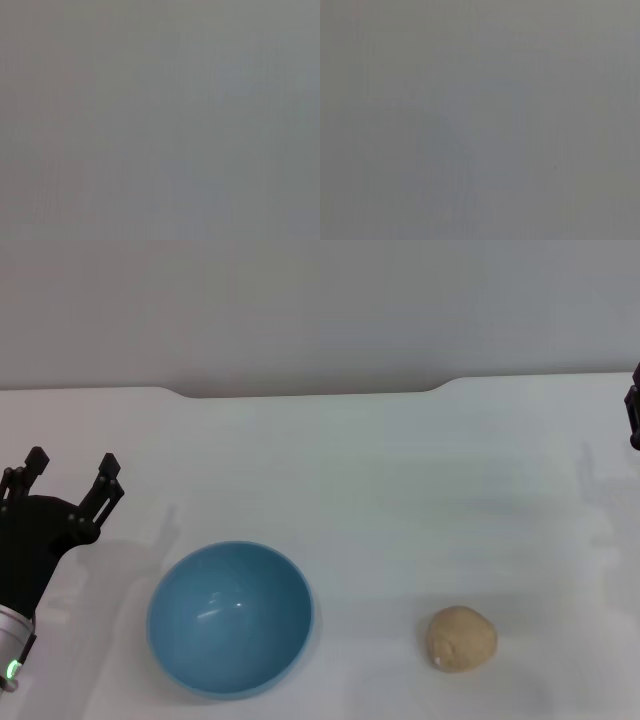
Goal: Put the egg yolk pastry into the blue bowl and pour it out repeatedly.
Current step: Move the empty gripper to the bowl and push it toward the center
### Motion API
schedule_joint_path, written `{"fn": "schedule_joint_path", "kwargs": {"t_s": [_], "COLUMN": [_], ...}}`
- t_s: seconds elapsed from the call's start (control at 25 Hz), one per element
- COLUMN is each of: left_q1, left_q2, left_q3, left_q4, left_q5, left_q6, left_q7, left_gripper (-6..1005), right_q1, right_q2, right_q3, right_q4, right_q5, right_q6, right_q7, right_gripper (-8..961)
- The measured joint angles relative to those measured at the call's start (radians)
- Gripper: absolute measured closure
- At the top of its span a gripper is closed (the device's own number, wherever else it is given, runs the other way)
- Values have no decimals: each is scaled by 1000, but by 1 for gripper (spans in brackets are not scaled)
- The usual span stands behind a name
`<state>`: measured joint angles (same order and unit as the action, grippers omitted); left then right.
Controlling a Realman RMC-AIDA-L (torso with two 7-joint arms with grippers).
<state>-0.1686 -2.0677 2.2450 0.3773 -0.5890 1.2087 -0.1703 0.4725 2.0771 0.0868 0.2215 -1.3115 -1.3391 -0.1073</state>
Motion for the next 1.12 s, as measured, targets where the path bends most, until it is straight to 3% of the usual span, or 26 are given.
{"fn": "schedule_joint_path", "kwargs": {"t_s": [0.56, 0.8, 0.92, 1.12], "left_q1": [-1, -62, -121, -191], "left_q2": [2, 21, 45, 113], "left_q3": [-8, -80, -84, -97], "left_q4": [6, 12, 14, 105], "left_q5": [0, 5, 8, 73], "left_q6": [2, 10, -26, -223], "left_q7": [-16, -113, -124, -215], "left_gripper": [161, 161, 161, 162], "right_q1": [0, 0, -5, -14], "right_q2": [0, 0, 0, 1], "right_q3": [-5, -7, -7, -6], "right_q4": [-4, -2, -1, -1], "right_q5": [0, 0, 0, 0], "right_q6": [2, 3, 3, 3], "right_q7": [0, 0, 0, 0], "right_gripper": [459, 458, 458, 458]}}
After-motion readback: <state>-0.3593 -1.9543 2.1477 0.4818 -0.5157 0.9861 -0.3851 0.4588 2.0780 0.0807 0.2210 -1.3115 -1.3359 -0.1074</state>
